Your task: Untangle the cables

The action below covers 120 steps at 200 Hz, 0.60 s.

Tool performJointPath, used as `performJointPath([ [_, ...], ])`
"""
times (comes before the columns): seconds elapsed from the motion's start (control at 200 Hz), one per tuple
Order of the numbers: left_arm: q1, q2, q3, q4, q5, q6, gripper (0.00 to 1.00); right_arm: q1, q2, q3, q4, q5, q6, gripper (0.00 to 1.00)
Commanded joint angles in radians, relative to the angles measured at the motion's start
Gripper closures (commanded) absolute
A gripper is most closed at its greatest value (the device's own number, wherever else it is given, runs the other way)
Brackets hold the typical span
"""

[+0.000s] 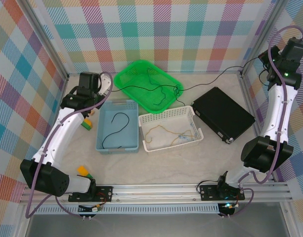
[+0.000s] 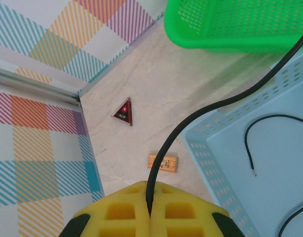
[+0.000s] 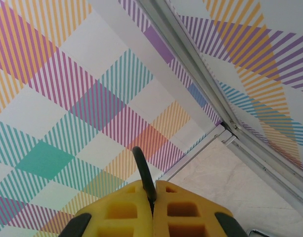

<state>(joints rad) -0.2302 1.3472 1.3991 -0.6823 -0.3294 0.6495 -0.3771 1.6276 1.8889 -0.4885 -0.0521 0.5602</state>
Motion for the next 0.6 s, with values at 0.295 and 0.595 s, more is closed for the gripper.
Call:
performJointPath([
  [0.295, -0.021, -0.171, -0.075, 0.199, 0.522, -0.021, 1.0, -0.014, -0.1, -0.088, 0.05, -0.095, -0.009, 1.0],
  [0.595, -0.13, -0.142, 0.054, 0.335, 0.63, -0.154, 1.0, -0.014, -0.137, -0.207, 0.046, -0.097, -0.001, 1.0],
])
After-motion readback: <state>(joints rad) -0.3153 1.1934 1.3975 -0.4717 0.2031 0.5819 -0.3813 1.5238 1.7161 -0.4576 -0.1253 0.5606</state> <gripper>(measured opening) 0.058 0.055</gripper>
